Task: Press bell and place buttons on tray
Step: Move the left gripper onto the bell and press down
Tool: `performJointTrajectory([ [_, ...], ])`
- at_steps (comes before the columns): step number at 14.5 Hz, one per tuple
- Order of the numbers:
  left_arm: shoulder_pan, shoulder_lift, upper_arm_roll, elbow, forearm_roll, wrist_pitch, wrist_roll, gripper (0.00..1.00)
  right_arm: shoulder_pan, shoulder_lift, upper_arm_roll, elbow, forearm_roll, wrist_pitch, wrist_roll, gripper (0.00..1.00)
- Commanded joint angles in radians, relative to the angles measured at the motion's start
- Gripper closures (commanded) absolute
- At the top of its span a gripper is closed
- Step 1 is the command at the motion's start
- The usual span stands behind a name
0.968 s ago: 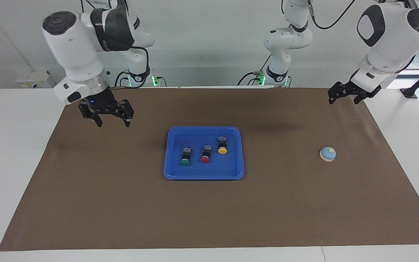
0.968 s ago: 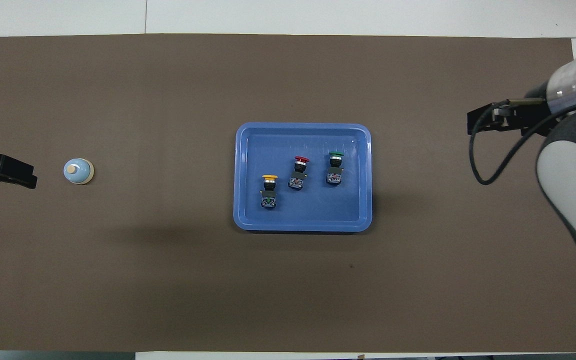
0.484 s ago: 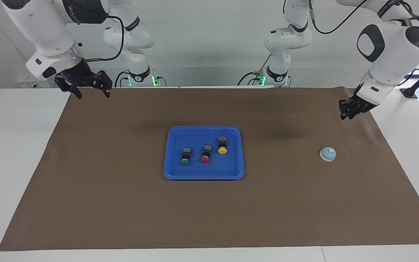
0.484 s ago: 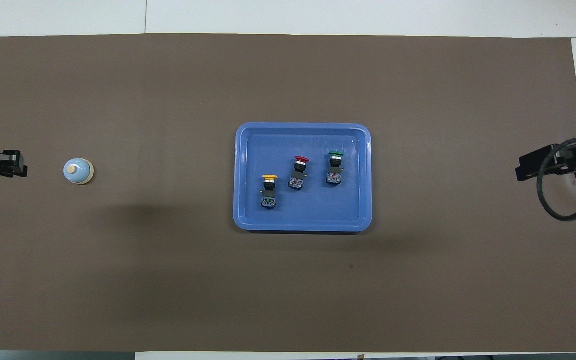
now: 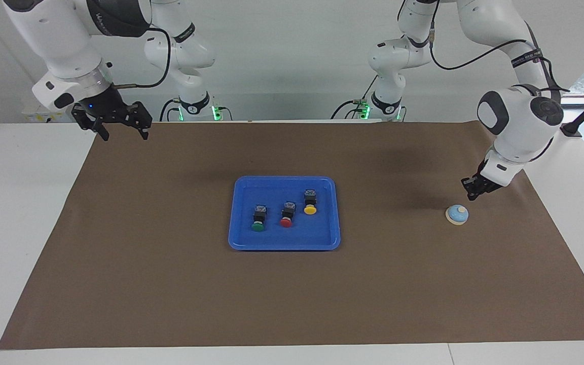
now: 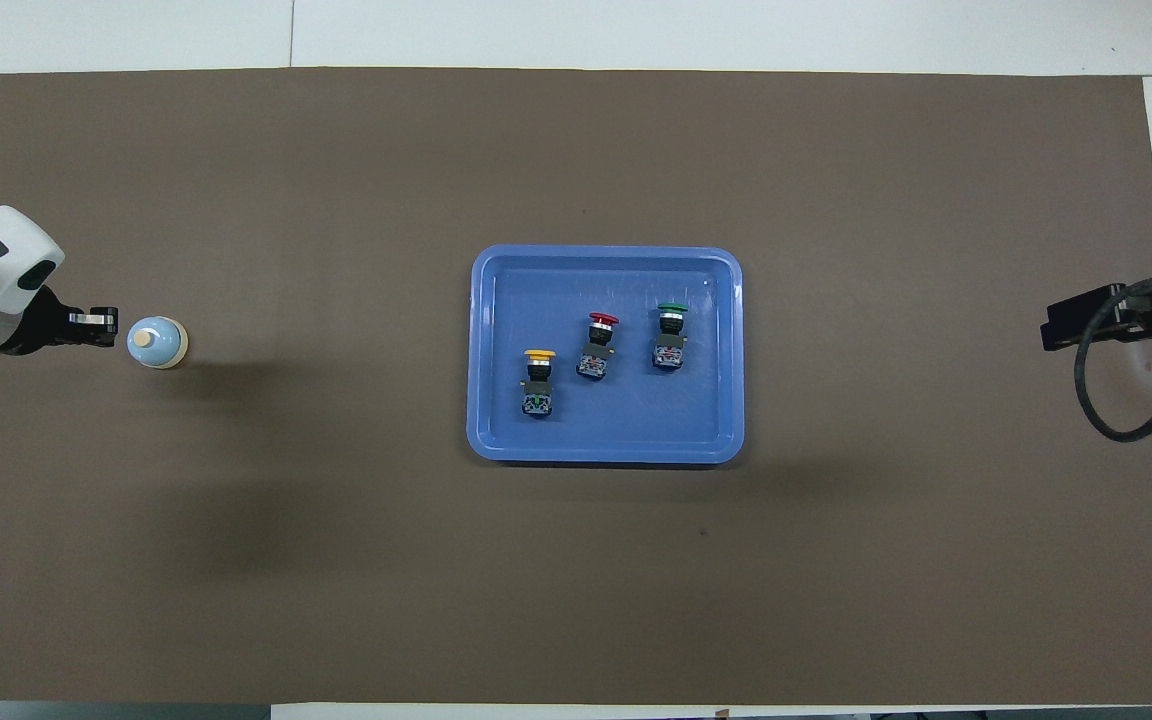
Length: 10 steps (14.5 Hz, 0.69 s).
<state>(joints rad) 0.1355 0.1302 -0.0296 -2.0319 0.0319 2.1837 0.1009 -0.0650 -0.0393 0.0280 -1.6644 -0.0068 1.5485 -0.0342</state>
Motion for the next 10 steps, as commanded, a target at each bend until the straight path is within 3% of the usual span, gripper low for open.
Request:
performJointTrajectory([
  [1, 0.007, 0.029, -0.006, -0.019, 0.009, 0.070, -0.004, 1.00, -0.021, -0.010, 0.012, -0.021, -0.021, 0.019, -0.026, 0.00],
  [7, -0.007, 0.118, -0.006, -0.022, 0.009, 0.156, -0.007, 1.00, -0.021, -0.007, 0.012, -0.012, -0.039, 0.010, -0.029, 0.00],
  [9, -0.004, 0.121, -0.006, -0.004, 0.009, 0.130, -0.004, 0.82, -0.022, -0.007, 0.012, -0.018, -0.039, 0.018, -0.029, 0.00],
  [10, -0.008, 0.117, -0.004, 0.018, 0.009, 0.087, -0.004, 0.53, -0.022, -0.007, 0.012, -0.018, -0.039, 0.019, -0.029, 0.00],
])
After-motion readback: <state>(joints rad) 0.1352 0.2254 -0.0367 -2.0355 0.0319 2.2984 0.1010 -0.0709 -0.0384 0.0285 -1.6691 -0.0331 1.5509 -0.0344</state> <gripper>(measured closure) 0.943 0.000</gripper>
